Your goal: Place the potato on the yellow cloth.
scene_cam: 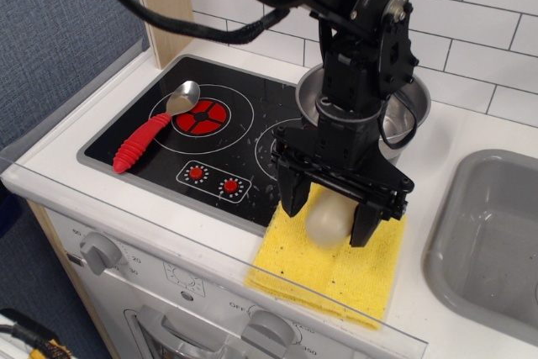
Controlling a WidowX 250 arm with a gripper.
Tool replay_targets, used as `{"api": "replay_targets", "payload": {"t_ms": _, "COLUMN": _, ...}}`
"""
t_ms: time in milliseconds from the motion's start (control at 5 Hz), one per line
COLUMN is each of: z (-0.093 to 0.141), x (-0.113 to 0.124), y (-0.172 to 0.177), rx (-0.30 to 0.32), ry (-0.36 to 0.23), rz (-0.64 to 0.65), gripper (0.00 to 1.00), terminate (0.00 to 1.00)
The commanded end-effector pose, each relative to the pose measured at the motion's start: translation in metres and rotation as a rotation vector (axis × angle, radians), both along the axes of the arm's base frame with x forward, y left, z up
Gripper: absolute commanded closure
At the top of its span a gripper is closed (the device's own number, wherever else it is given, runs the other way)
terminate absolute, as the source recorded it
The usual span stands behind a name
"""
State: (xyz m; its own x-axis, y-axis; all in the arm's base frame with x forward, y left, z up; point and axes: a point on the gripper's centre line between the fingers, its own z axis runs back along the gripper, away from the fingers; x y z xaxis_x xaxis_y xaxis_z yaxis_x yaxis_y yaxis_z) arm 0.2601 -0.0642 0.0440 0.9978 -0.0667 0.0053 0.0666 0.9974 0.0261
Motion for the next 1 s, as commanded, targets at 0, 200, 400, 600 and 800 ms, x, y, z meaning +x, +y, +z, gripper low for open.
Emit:
{"api": "replay_targets", "payload": {"t_ms": 0, "z": 0.035, "x": -0.008, "y": 0.009, "rx": 0.030, "ry": -0.075, "rz": 0.011, "gripper": 0.00, "terminate": 0.00}}
{"api": "replay_targets", "payload": {"t_ms": 200, "z": 0.061, "x": -0.007, "y": 0.016, "rx": 0.004, "ry": -0.144, "rz": 0.034, "gripper": 0.00, "terminate": 0.00}}
{"api": "replay_targets", "payload": {"t_ms": 400, "z": 0.070, "x": -0.005, "y": 0.019, "rx": -0.019, "ry": -0.157, "rz": 0.049, "gripper": 0.00, "terminate": 0.00}}
{"api": "replay_targets", "payload": {"t_ms": 600, "z": 0.065, "x": -0.004, "y": 0.025, "rx": 0.000, "ry": -0.105, "rz": 0.032, "gripper": 0.00, "terminate": 0.00}}
{"api": "replay_targets", "payload": {"t_ms": 800, "z": 0.065, "x": -0.004, "y": 0.025, "rx": 0.000, "ry": -0.105, "rz": 0.032, "gripper": 0.00, "terminate": 0.00}}
